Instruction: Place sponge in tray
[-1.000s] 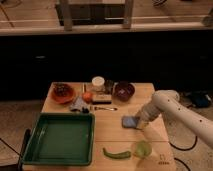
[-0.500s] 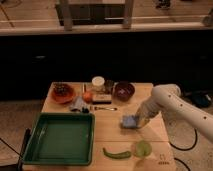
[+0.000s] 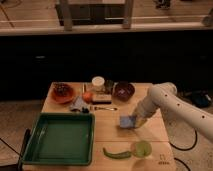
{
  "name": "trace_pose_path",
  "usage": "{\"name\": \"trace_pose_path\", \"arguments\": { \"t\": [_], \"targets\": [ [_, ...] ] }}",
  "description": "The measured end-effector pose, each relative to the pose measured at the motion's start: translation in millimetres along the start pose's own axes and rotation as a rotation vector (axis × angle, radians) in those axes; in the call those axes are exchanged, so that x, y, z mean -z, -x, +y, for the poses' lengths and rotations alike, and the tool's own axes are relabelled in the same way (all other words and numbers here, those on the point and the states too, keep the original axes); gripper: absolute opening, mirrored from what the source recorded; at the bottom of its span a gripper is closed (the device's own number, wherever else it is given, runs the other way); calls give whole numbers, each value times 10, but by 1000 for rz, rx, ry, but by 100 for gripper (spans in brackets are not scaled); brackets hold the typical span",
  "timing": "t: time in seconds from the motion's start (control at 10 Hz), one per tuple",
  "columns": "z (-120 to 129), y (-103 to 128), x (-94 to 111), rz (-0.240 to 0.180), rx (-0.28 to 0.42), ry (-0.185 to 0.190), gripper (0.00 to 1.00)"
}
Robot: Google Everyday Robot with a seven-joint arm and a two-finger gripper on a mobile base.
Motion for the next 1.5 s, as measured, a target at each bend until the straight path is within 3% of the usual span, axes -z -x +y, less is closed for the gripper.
{"name": "trace_pose_path", "arguments": {
  "t": [0.4,0.6,1.5],
  "targets": [
    [43,109,22,10,46,10,5],
    [41,327,42,11,83,18,5],
    [110,860,155,33,210,53,5]
  ]
}}
